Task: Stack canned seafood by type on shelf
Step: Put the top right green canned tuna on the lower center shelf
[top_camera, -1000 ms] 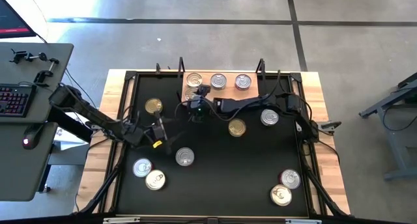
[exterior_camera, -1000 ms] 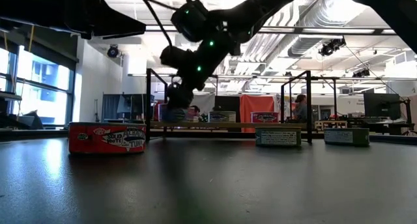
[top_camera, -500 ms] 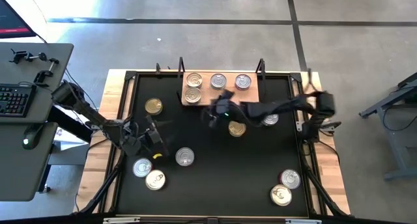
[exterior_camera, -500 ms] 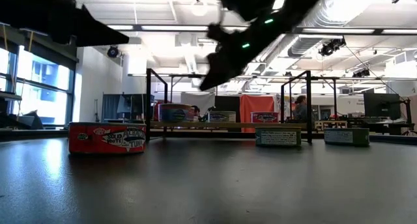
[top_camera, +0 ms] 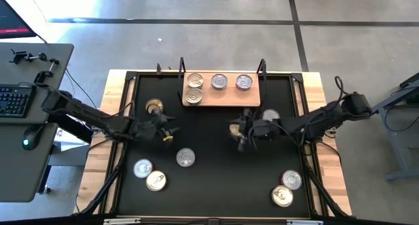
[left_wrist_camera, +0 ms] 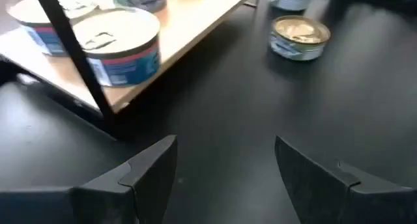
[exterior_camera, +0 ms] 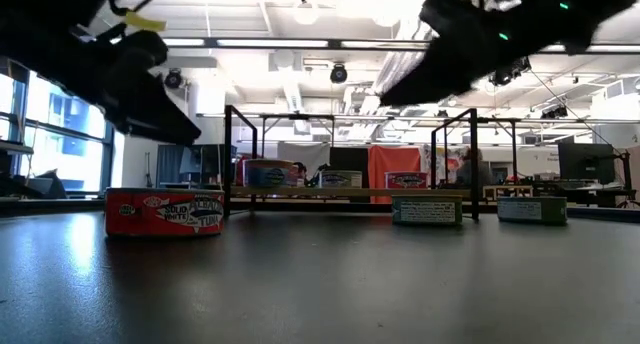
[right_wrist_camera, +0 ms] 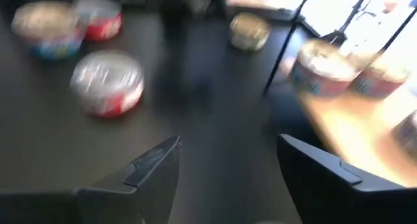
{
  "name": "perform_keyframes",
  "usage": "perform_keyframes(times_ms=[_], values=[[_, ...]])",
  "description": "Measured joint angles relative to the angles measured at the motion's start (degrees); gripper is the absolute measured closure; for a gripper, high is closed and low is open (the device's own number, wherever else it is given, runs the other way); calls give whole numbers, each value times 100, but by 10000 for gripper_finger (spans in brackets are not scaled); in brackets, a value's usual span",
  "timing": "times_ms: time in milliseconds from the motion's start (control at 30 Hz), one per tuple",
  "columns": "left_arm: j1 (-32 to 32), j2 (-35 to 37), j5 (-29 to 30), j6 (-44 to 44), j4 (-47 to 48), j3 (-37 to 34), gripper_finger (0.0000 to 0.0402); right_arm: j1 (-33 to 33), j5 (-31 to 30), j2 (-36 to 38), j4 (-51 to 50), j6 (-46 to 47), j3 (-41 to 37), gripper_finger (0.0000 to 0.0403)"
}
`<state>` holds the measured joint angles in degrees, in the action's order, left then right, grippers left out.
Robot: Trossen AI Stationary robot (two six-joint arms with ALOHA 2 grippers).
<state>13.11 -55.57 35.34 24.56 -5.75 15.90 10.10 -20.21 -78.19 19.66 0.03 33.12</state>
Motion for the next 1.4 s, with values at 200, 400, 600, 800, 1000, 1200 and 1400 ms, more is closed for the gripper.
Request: perform_keyframes(times_ms=[200,400,600,800,1000,1200,1400], values=[[-126,0,-852,-806,-1060,0,153,654,-650,161,-2025,929,287,159],[38,0,-965,-1741,-2246,2,154,1235,-250,176,-5351,3236,1270,159],[143,0,-965,-2069,-2648,7,154,1471,-297,174,-7218,4349,1230,172],[161,-44,-972,-2274,-2682,7,154,593,-1506,170,-7117,4689,395,210],[161,-42,-972,-2291,-2712,7,154,-405,-1324,170,-6803,4202,231,266],[161,-44,-1313,-2215,-2707,7,154,-1086,-292,174,-6350,3368,229,300],[175,-46,-1675,-2011,-2709,7,154,-964,896,176,-6094,3158,533,315]])
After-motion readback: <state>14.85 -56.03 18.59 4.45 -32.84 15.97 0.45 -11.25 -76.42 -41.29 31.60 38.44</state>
